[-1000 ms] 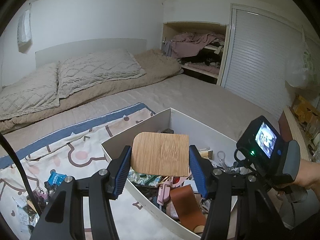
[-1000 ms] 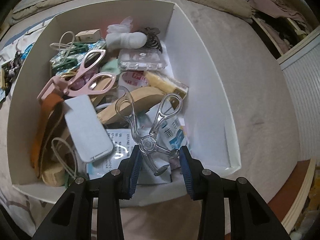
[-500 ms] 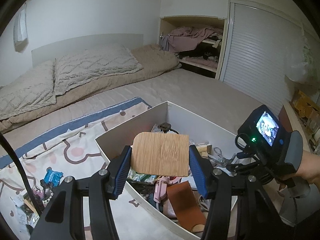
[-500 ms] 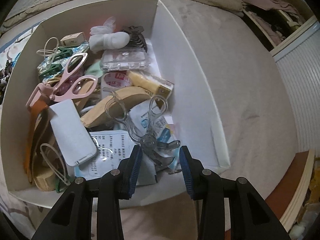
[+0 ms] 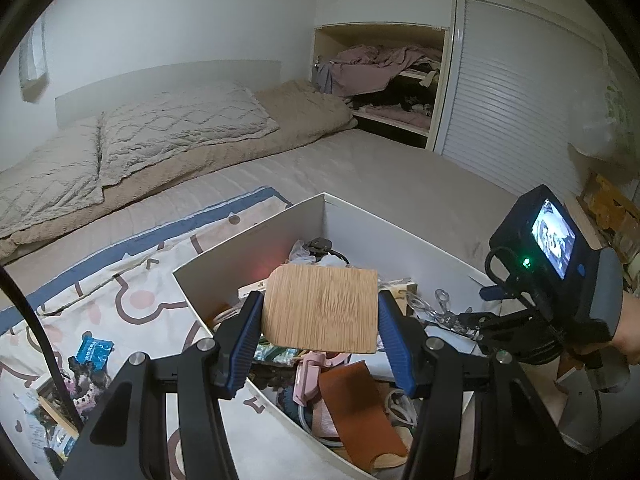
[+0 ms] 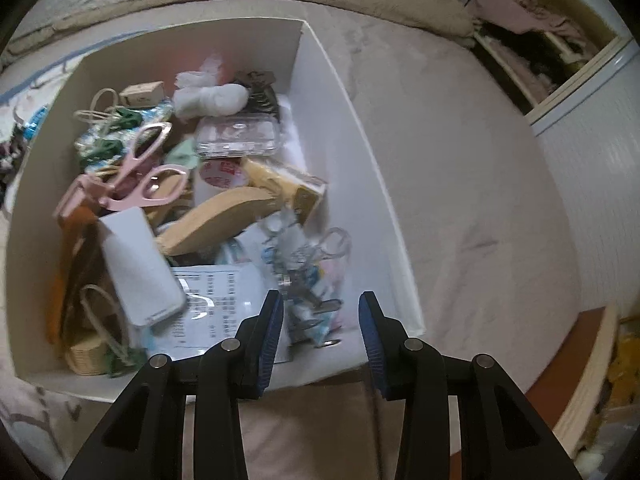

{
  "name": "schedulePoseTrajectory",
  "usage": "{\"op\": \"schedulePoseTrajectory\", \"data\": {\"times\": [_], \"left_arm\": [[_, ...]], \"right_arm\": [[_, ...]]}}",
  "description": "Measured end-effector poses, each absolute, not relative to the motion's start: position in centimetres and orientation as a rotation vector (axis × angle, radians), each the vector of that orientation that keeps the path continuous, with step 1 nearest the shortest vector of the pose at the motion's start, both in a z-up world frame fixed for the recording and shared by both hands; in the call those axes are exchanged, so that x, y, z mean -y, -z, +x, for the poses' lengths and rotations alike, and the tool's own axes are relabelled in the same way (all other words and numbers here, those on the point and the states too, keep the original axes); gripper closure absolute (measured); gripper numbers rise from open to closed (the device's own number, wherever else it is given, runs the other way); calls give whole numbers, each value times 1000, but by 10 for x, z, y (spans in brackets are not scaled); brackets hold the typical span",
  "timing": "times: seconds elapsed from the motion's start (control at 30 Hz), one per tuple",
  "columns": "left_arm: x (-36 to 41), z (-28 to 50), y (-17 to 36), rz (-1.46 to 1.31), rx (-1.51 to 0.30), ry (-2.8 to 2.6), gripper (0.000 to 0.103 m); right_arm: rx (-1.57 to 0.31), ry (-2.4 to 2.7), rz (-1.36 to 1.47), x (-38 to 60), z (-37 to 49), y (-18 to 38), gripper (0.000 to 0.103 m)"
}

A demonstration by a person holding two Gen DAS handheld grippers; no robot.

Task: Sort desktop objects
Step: 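Open the right tool to release the clear scissors into the box, then lower the wooden coaster into the white box with the left tool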

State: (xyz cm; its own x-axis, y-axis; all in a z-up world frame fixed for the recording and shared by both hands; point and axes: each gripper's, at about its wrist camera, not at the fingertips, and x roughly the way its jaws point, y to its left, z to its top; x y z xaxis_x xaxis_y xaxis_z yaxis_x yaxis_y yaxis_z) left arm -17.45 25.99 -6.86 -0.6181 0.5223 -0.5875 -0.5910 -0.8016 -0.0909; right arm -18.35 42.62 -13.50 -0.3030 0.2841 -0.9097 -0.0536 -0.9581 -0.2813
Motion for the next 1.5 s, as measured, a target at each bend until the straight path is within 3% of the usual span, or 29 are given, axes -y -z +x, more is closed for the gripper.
{"op": "schedulePoseTrajectory", "data": {"times": [0.2, 0.5, 0.73, 1.1, 1.5], "left_arm": [[-264, -175, 70, -814, -151, -2362, 47], [-263, -177, 73, -822, -157, -2362, 47], [-265, -177, 74, -831, -151, -2357, 47], [-272, -182, 84, -906, -122, -2327, 47], [-283, -183, 115, -1018, -142, -2287, 47]], "right_arm": [[440, -2285, -1756, -420, -191, 152, 64], [515, -2226, -1686, -430, -195, 149, 64], [466, -2271, -1685, -430, -194, 143, 64], [192, -2551, -1566, -414, -182, 106, 64], [77, -2653, -1508, -400, -171, 93, 64]]}}
